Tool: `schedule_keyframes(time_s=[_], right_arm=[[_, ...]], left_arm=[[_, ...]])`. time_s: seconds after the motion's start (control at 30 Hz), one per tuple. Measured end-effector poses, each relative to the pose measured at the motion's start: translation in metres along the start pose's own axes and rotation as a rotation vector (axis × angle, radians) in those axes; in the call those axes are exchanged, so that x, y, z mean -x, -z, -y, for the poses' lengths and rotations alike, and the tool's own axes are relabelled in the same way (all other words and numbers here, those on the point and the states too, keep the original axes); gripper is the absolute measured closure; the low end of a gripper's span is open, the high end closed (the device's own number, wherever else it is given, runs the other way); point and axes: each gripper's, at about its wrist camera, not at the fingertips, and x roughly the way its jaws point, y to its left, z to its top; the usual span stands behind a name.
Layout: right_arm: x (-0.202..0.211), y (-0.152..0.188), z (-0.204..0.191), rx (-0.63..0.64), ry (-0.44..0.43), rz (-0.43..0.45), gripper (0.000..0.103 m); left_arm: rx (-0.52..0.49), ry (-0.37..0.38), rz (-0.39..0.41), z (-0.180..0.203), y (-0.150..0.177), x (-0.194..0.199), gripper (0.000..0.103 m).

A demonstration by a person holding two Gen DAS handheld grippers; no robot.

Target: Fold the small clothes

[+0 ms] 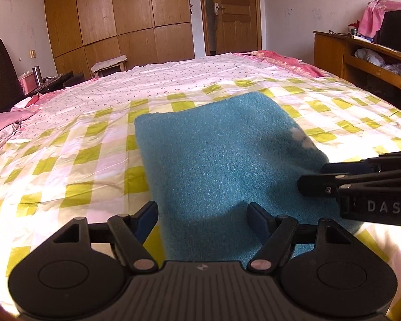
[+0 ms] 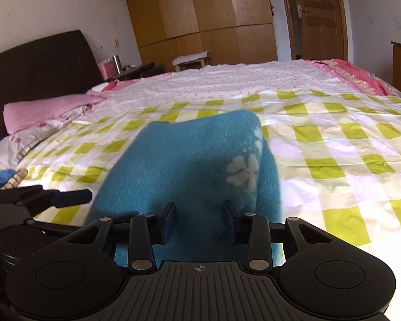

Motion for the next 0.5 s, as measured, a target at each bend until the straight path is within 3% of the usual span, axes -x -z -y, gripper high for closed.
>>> schedule_keyframes(time_s=[0.33,0.5], right_arm=[[-0.014,0.011,0.011,-0.018,0.03,-0.039,0.072],[0.0,0.014,0.007,-0.049,0.037,-0.007,0.072]], left_arm=[[0.021,-0.003,-0.015,0.003,0.007,0.005,0.024],[0.019,-0.008,-0.015,0.005,0.01,0.009,0.024]])
